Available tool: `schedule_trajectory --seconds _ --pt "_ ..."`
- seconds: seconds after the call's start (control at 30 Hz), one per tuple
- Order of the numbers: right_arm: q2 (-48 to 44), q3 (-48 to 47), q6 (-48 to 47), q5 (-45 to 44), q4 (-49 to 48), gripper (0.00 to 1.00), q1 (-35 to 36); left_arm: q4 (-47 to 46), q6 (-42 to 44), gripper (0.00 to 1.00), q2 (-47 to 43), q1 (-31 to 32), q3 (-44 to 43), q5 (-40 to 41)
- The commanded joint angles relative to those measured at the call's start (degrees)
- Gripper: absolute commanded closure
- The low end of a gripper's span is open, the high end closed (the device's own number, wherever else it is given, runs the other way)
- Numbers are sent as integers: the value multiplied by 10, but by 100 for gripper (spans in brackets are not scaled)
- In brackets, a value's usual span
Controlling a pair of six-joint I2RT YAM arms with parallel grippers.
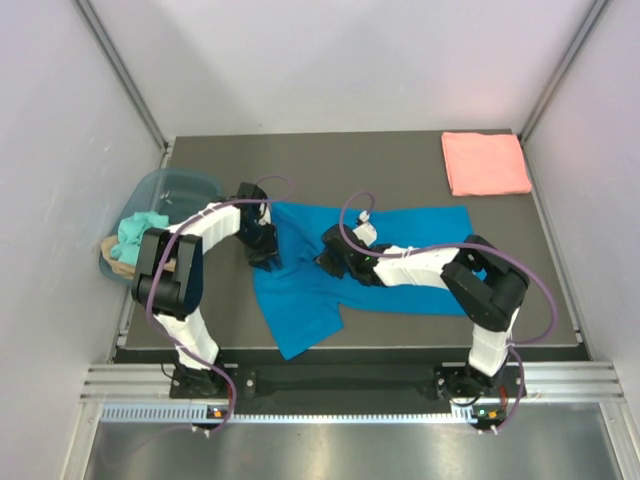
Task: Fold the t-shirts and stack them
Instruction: Fold the tshirt
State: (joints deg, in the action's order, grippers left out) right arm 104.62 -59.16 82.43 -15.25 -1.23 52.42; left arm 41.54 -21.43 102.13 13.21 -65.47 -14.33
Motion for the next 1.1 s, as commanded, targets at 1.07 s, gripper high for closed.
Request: schedule_trajectory --seconds 1.07 --pt "-44 19 -77 103 -26 100 -55 36 3 99 -90 0 -13 76"
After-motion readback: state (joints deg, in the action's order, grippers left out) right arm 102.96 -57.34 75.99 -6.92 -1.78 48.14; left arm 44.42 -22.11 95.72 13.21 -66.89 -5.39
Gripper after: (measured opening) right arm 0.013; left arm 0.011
